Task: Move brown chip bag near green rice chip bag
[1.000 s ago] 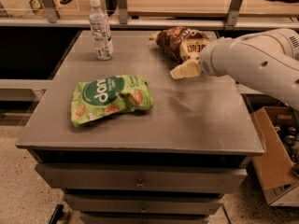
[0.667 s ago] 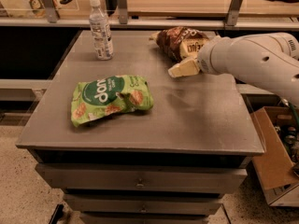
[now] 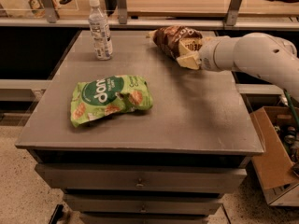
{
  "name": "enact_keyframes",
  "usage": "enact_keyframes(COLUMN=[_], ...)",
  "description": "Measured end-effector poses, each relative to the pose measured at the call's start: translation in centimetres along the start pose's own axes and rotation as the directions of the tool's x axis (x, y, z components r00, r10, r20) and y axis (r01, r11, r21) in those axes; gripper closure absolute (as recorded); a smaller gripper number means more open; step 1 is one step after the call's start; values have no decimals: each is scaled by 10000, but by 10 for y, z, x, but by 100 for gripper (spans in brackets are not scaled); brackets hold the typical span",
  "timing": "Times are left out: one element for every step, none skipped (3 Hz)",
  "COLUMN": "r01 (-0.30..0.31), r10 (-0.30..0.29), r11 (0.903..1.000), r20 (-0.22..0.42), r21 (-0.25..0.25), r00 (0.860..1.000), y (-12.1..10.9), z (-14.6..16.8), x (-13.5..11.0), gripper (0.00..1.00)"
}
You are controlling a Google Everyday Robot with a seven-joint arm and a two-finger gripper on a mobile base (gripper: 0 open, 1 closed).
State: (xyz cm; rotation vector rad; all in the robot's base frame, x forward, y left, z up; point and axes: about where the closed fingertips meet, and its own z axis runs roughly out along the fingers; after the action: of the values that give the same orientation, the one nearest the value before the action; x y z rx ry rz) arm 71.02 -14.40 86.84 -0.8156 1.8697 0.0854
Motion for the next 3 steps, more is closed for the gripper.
enact_keyframes(r01=[166,147,-96], r10=[-160,-139,111], r11=[9995,9995,9992], r20=[210,278,390], r21=[-287,-295,-400], r00=[9997,9995,9992], y=[-4,-9,-10], z=[4,-1,-14], x=[1,3,5], gripper=[64,87,100])
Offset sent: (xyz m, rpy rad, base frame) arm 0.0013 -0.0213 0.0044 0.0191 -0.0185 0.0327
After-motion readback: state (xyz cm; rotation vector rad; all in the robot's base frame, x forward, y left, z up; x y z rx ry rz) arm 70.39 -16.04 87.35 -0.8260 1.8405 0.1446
